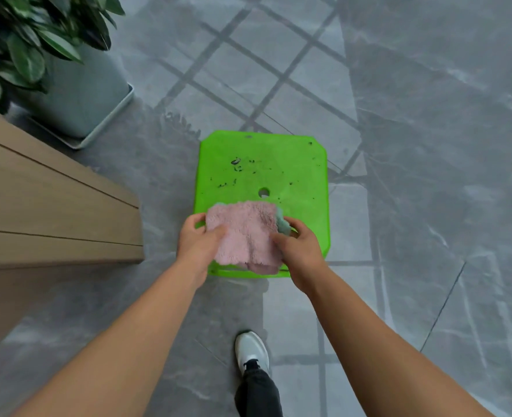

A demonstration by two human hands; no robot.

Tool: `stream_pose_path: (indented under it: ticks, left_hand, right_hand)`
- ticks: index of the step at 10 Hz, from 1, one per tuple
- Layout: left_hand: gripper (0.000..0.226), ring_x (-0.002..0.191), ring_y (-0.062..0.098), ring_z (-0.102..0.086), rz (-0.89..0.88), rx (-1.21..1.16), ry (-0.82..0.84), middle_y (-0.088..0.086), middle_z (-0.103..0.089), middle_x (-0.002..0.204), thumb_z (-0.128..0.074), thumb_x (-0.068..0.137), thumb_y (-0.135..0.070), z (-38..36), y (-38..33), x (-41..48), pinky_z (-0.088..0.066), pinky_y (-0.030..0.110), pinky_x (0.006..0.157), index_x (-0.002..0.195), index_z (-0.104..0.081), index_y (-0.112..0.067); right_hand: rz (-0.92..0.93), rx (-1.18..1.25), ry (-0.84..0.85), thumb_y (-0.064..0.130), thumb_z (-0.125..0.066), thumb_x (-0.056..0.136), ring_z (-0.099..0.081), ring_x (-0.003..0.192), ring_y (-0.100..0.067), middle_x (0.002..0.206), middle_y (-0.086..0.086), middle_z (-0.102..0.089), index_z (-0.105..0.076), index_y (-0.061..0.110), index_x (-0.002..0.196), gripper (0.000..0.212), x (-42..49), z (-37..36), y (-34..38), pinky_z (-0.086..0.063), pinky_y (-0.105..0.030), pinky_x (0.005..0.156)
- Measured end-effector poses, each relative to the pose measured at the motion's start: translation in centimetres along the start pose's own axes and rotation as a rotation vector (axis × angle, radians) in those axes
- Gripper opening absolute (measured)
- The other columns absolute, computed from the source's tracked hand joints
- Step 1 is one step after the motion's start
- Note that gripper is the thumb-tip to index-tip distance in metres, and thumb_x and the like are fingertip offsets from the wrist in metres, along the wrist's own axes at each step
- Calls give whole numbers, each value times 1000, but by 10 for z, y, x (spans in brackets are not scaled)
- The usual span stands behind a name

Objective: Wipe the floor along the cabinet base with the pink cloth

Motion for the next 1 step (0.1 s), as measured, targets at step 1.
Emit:
stream_pose_path:
  ticks: [1]
  left_hand:
    - [61, 107, 30, -65, -47, 250, -110, 16, -66, 122, -75, 79, -15, 17, -4, -8, -50, 48, 101, 133, -47, -11]
  right_hand:
    - [105, -266, -159, 1, -64, 83, -60, 81, -21, 101, -7, -68, -61, 14, 121, 40, -16, 22, 7, -51, -39, 78]
Point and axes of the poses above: each hand's wrist, its own x-axis towards the middle knuckle, its own z-axis out of the back of the hand, y = z × x, the point moved 5 cm from there along x, towards the middle knuckle
